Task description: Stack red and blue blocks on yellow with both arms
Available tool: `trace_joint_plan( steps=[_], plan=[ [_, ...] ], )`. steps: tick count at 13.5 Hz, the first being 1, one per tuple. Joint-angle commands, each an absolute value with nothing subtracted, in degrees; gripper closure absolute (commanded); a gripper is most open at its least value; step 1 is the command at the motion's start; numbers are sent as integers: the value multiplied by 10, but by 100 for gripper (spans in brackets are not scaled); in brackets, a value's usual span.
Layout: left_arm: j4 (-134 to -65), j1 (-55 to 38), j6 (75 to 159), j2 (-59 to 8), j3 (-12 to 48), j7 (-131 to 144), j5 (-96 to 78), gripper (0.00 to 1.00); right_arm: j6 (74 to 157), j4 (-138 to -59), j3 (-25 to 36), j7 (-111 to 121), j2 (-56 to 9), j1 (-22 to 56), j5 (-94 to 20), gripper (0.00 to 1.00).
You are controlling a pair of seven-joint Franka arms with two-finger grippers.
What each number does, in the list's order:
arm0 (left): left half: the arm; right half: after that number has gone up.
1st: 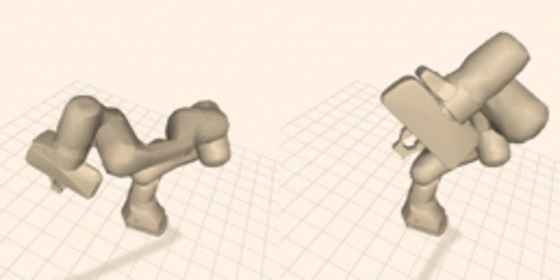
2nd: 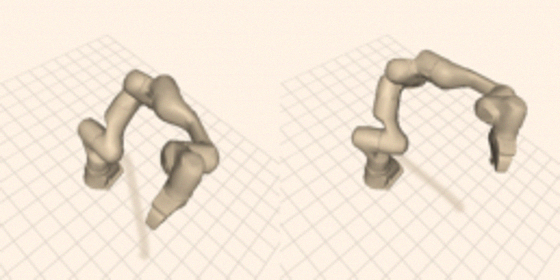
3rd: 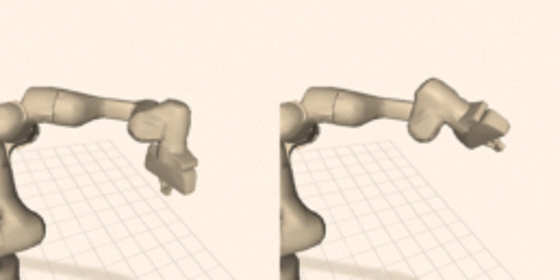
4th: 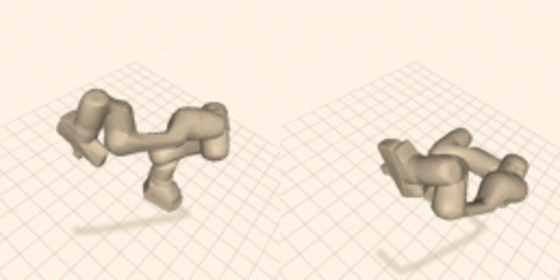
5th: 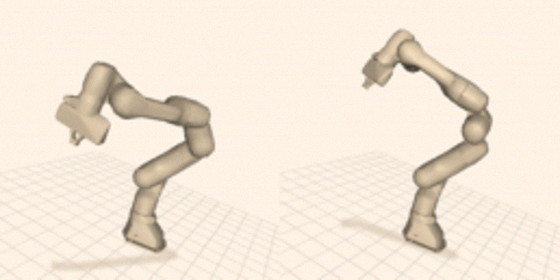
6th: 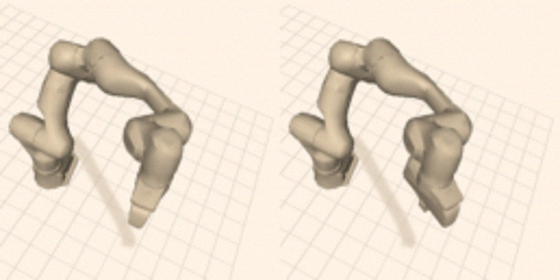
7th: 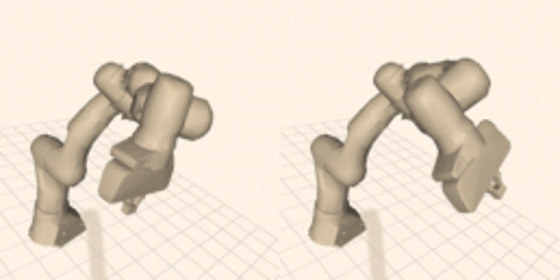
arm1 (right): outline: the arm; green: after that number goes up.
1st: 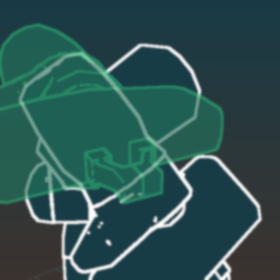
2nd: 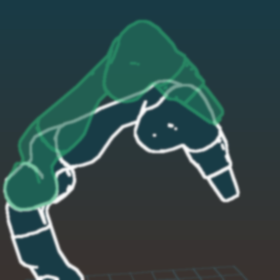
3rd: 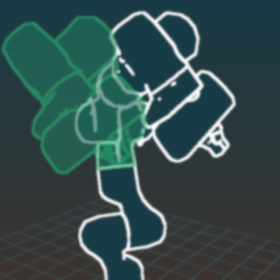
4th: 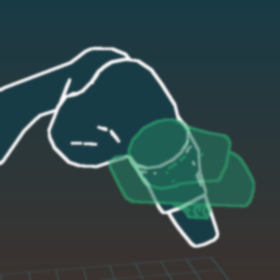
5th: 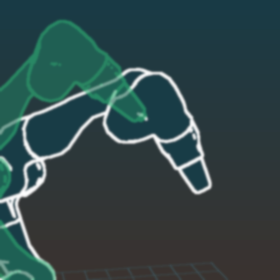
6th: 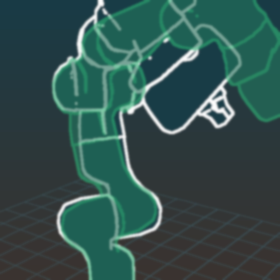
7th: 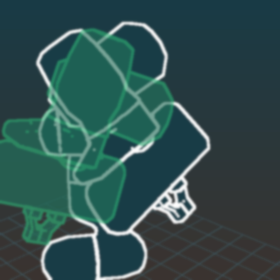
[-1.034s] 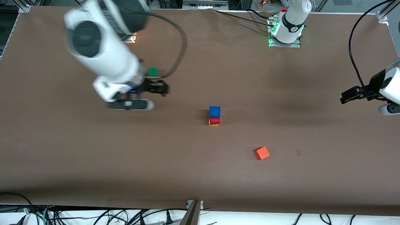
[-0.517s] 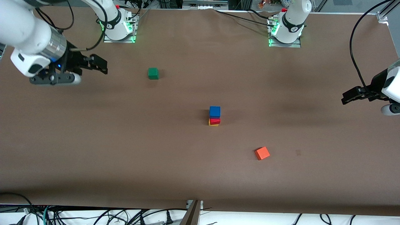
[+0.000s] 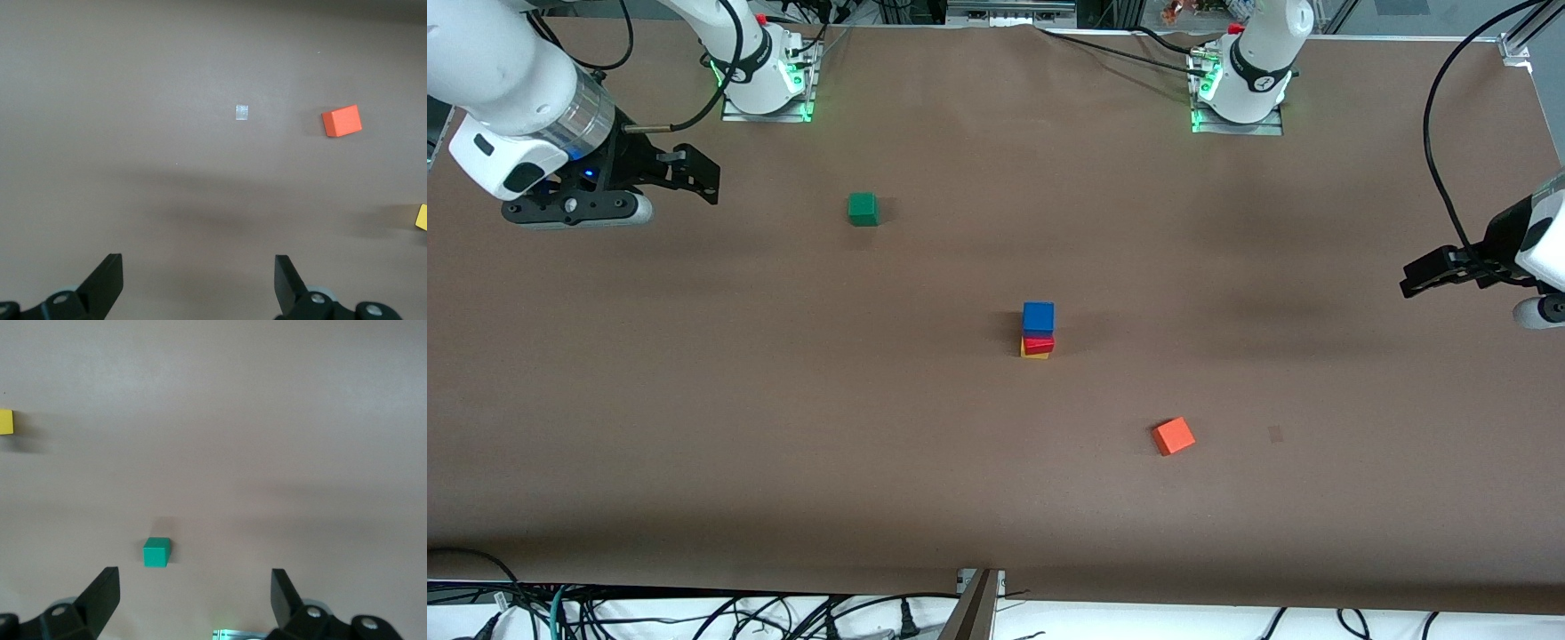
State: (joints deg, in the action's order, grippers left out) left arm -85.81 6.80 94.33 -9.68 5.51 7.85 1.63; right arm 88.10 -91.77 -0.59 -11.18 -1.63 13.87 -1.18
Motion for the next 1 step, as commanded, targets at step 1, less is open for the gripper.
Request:
trace_joint_plan(
  steps=[1],
  plan=[
    [-840, 69, 937, -105, 54, 79, 3, 0, 885, -916, 5, -81, -18, 137, -10, 0]
  ],
)
